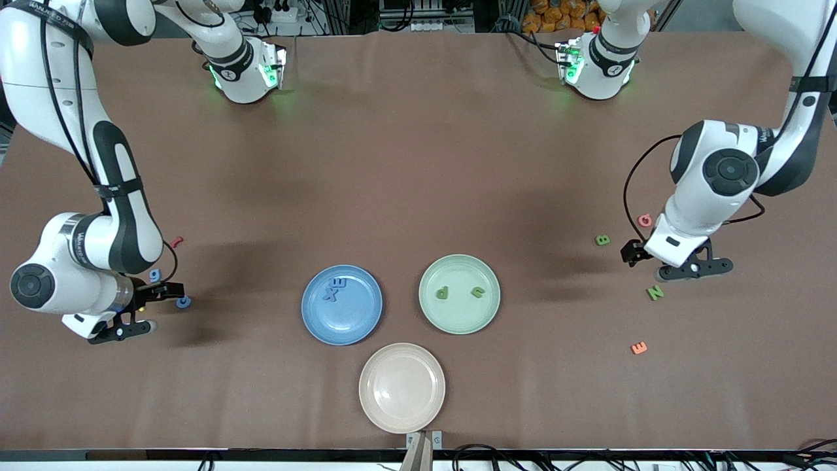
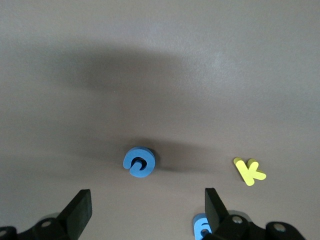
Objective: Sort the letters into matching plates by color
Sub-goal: 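Grasp the blue G with the right gripper while the left gripper lowers to N, then lift the blue G with the right gripper while the left gripper grasps green N, then carry the G over the blue plate and open the right gripper, then carry the green N to the green plate with the left gripper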
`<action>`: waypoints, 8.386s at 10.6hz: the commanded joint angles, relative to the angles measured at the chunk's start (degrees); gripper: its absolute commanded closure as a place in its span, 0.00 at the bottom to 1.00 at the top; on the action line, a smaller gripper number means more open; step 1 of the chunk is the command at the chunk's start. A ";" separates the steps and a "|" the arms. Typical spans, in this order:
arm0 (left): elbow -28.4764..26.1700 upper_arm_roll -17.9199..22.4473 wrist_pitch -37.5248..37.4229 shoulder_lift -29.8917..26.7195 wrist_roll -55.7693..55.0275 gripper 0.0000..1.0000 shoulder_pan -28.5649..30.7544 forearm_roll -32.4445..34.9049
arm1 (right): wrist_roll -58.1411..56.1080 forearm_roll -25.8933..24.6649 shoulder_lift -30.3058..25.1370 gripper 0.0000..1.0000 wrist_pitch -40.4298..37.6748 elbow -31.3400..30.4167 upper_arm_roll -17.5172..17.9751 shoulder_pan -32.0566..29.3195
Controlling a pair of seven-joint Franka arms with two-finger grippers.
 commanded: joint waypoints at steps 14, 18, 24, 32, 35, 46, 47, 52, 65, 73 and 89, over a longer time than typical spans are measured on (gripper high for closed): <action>5.44 2.53 -6.75 10.16 -6.37 0.00 1.56 -1.40 | 4.95 -0.30 -0.64 0.38 15.48 -11.79 0.66 -0.11; 5.44 4.91 2.65 13.85 -15.70 0.00 1.48 -0.97 | 5.04 0.48 -0.55 0.51 15.84 -11.62 0.83 -0.11; 9.91 5.62 3.28 20.88 -20.19 0.00 0.77 12.66 | 5.04 2.34 -0.47 0.59 16.01 -11.27 0.83 0.07; 12.56 5.62 6.10 24.75 -20.28 0.00 2.35 11.61 | 4.95 2.69 0.15 0.77 16.89 -10.74 0.92 0.42; 12.99 5.53 6.18 24.75 -19.76 0.00 2.88 10.82 | 4.60 2.60 0.06 0.79 16.10 -8.99 0.92 0.51; 12.65 4.92 5.66 24.84 -13.96 0.00 3.85 5.28 | 18.53 4.71 -0.73 0.79 -3.41 6.22 1.01 11.83; 12.82 4.92 5.66 25.19 -13.87 0.00 3.85 4.41 | 21.97 4.71 -0.82 0.79 -3.76 6.49 1.01 13.85; 12.74 4.92 5.66 25.37 -12.46 0.00 3.59 0.80 | 35.16 4.62 -0.91 0.79 -6.93 8.77 4.78 19.75; 13.79 5.00 6.01 26.16 -2.53 0.00 5.17 -4.21 | 48.89 4.10 1.29 0.40 -2.53 8.51 5.32 29.86; 14.40 5.00 6.01 25.81 -3.05 1.00 4.47 -3.60 | 39.34 2.16 1.03 0.00 -2.71 8.60 4.79 25.13; 21.26 2.63 5.48 24.93 -26.06 1.00 -13.09 -4.39 | 36.41 -2.76 0.85 0.00 -2.01 7.98 -2.42 1.14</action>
